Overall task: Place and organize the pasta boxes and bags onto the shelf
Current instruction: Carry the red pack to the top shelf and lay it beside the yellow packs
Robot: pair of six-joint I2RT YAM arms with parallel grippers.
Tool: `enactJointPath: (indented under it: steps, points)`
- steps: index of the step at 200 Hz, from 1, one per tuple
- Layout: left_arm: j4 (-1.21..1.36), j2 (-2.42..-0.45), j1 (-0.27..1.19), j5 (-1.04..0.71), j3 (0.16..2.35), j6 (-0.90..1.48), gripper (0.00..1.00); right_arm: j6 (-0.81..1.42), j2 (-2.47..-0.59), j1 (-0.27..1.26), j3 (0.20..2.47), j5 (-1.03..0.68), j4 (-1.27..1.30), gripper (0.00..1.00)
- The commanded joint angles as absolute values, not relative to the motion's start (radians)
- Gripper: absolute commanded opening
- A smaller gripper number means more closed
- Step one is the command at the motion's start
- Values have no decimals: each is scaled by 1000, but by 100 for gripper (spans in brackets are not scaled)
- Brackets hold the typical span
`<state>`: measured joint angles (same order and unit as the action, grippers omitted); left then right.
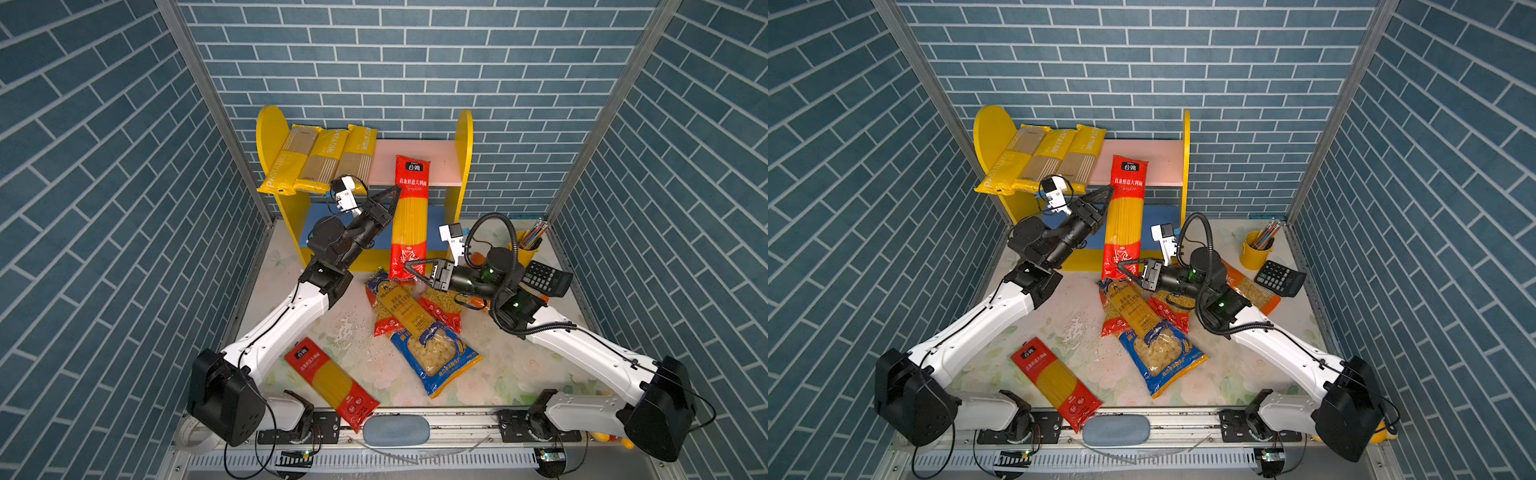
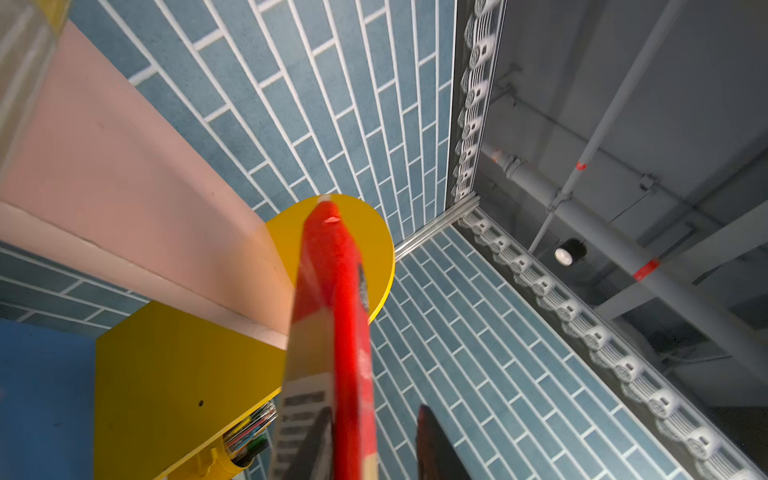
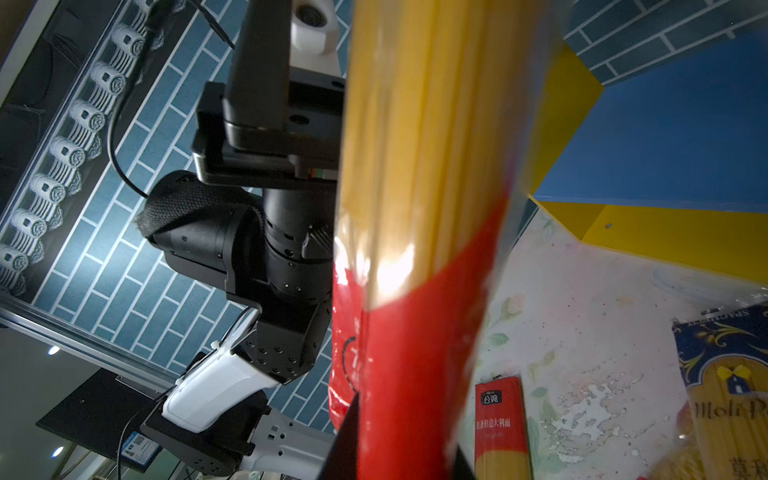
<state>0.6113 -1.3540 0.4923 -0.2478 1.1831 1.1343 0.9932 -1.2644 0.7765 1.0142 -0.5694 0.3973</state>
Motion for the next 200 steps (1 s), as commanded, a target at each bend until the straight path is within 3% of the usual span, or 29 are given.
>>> enactJointPath:
  steps: [1,20,41,126,200]
  points:
    - [616,-1287,468,-254,1213,1108,44,928,-1299,756,1208,-586,388,14]
    - [557,-1234,456,-233,1183,1062,57,899,-1346,741,1322,-574,288,12]
    - [533,-1183,447,-218,1135,1048,62,883,-1395,724,1435,-570,197,10]
    - [224,-945,432,-108,976,883,64,1069,-1705,648,1929,-568,-59,8]
    - [162,-839,434,-84,851,891,65,1140,-2021,651,2345,-647,-206,8]
